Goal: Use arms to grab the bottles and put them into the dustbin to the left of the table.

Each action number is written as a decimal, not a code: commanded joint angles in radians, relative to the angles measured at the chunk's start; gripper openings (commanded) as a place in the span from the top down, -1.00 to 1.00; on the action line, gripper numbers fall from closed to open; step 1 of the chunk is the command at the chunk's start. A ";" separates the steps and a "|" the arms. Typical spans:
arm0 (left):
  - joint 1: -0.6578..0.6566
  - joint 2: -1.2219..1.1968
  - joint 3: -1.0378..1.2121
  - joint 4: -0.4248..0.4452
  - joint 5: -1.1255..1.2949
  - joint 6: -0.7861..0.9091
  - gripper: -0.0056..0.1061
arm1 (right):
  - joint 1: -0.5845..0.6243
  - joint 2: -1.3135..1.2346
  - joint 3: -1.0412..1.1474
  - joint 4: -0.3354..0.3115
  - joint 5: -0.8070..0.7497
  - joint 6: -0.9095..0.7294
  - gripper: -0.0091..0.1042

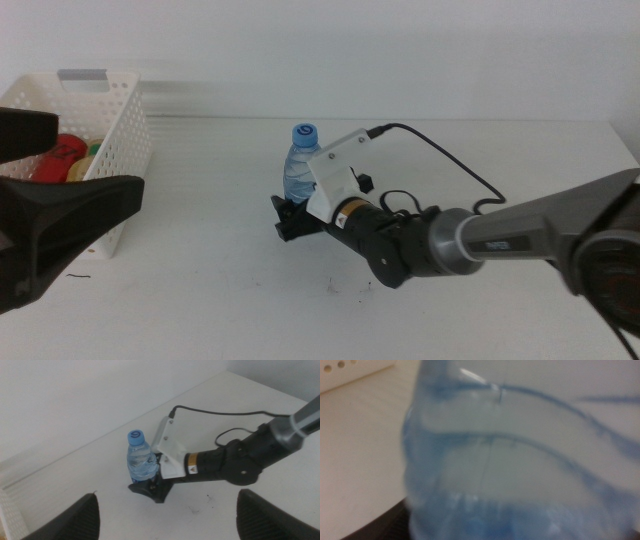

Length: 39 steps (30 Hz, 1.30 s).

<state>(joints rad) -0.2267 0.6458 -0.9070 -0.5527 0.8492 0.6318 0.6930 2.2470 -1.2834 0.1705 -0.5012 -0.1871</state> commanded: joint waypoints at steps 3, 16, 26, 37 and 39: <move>-0.004 -0.004 -0.001 -0.001 -0.010 -0.004 -0.78 | 0.003 -0.119 0.126 -0.004 0.008 0.014 -0.79; -0.004 -0.004 -0.001 -0.001 -0.010 -0.004 -0.78 | 0.004 -0.824 0.622 -0.004 0.458 0.187 -0.71; -0.004 -0.004 -0.001 -0.001 -0.010 -0.002 -0.78 | 0.004 -1.276 0.536 -0.012 1.001 0.129 -0.71; -0.004 -0.004 -0.001 -0.001 -0.010 -0.002 -0.78 | 0.004 -1.433 0.261 -0.084 1.349 0.187 -0.71; -0.004 -0.004 -0.001 -0.001 -0.010 -0.002 -0.78 | 0.004 -1.433 0.228 -0.099 1.356 0.207 -0.71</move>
<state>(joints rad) -0.2267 0.6458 -0.9070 -0.5527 0.8492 0.6318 0.6952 0.8174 -1.0298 0.0970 0.8414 0.0000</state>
